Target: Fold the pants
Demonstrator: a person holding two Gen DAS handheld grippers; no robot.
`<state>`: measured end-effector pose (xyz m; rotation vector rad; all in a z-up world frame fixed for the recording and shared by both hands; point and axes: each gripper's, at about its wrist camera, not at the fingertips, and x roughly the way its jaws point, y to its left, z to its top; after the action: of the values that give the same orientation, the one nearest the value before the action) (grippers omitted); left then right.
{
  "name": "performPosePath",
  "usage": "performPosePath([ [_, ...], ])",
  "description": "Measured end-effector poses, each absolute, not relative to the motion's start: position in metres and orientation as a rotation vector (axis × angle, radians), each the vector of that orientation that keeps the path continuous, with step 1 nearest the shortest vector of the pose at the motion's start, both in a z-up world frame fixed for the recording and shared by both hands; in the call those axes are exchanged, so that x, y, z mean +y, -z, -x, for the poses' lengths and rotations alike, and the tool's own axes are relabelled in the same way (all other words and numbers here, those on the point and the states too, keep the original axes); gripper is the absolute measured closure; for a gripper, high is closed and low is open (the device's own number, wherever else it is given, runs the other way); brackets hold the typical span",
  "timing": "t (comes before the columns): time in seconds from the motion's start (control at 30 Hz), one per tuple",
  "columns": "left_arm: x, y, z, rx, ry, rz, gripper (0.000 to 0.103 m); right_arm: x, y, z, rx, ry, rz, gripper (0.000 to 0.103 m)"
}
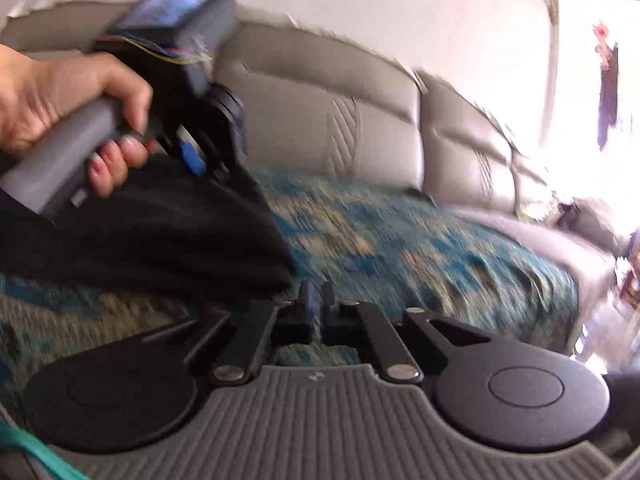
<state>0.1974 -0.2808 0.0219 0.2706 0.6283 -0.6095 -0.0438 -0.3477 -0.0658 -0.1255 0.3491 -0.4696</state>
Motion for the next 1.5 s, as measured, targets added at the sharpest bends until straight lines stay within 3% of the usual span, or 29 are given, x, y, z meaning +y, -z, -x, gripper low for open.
performPosePath([
  [0.17, -0.269, -0.033, -0.198, 0.674, 0.578, -0.241, 0.073, -0.358, 0.045, 0.065, 0.251, 0.425, 0.02, 0.091],
  [0.2, -0.256, -0.037, -0.194, 0.676, 0.564, -0.213, 0.072, -0.357, 0.039, 0.066, 0.209, 0.403, 0.025, 0.082],
  [0.23, -0.242, -0.04, -0.189, 0.668, 0.555, -0.183, 0.07, -0.356, 0.033, 0.062, 0.173, 0.377, 0.037, 0.063],
  [0.3, -0.207, -0.044, -0.173, 0.635, 0.53, -0.141, 0.066, -0.356, 0.025, 0.047, 0.142, 0.31, 0.052, 0.042],
  [0.33, -0.189, -0.043, -0.163, 0.619, 0.505, -0.139, 0.064, -0.355, 0.024, 0.041, 0.13, 0.275, 0.051, 0.04],
  [0.5, -0.104, -0.019, -0.132, 0.592, 0.294, -0.2, 0.062, -0.331, 0.038, -0.004, 0.189, 0.157, 0.158, 0.037],
  [0.6, -0.065, -0.014, -0.125, 0.585, 0.236, -0.129, 0.051, -0.314, 0.056, -0.01, 0.244, 0.104, 0.156, 0.038],
  [1.0, -0.052, -0.013, -0.126, 0.586, 0.212, -0.075, 0.05, -0.272, 0.06, 0.002, 0.206, 0.0, 0.137, 0.037],
  [1.07, -0.05, -0.014, -0.126, 0.588, 0.219, -0.071, 0.05, -0.274, 0.057, 0.0, 0.209, -0.005, 0.121, 0.032],
  [1.13, -0.048, -0.014, -0.125, 0.588, 0.228, -0.069, 0.049, -0.276, 0.05, 0.001, 0.194, -0.021, 0.098, 0.016],
  [1.2, -0.046, -0.014, -0.126, 0.589, 0.233, -0.066, 0.048, -0.279, 0.042, 0.001, 0.169, -0.033, 0.074, 0.007],
  [1.5, -0.01, -0.021, -0.11, 0.556, 0.228, -0.003, 0.039, -0.26, 0.055, -0.01, 0.242, -0.087, 0.107, 0.002],
])
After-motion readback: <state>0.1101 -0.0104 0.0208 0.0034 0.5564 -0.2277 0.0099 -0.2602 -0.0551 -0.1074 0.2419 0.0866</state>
